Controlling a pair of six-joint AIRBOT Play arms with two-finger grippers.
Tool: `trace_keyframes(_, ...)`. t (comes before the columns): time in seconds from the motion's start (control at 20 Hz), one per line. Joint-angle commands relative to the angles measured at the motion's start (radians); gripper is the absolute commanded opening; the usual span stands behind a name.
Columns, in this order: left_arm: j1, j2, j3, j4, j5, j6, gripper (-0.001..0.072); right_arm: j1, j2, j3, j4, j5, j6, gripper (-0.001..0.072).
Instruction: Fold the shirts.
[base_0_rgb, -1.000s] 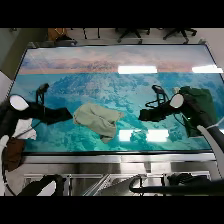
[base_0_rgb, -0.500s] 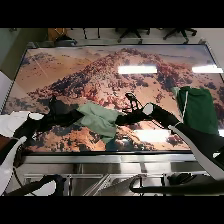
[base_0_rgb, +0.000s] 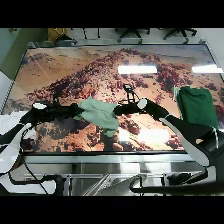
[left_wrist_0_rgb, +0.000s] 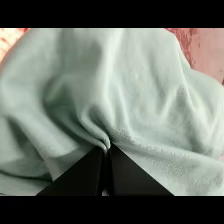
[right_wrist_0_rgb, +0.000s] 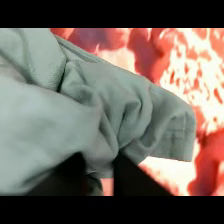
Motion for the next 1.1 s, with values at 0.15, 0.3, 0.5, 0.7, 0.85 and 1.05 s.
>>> trace_keyframes(0.15, 0.004, -0.012, 0.016, 0.014, -0.058, 0.007, 0.0016, -0.017, -0.040, 0.079, 0.002, 0.000, -0.076, 0.0018)
trace_keyframes(0.3, 0.031, 0.043, 0.016, 0.021, -0.099, 0.008, 0.0015, -0.058, 0.027, 0.080, -0.016, 0.056, -0.080, 0.0016)
trace_keyframes(0.5, 0.085, 0.221, 0.018, 0.041, -0.142, 0.011, 0.0015, -0.115, 0.171, 0.081, -0.027, 0.123, -0.080, 0.0017)
trace_keyframes(0.7, 0.138, 0.378, 0.018, 0.200, -0.218, -0.024, 0.0015, -0.116, 0.286, 0.081, -0.079, 0.194, -0.079, 0.0016)
trace_keyframes(0.85, 0.179, 0.513, 0.050, 0.193, -0.288, -0.027, 0.0015, -0.113, 0.396, 0.092, -0.076, 0.225, -0.080, 0.0016)
trace_keyframes(1.05, 0.140, 0.705, 0.323, 0.197, -0.308, -0.030, 0.0015, -0.114, 0.579, 0.235, -0.078, 0.226, -0.147, 0.0016)
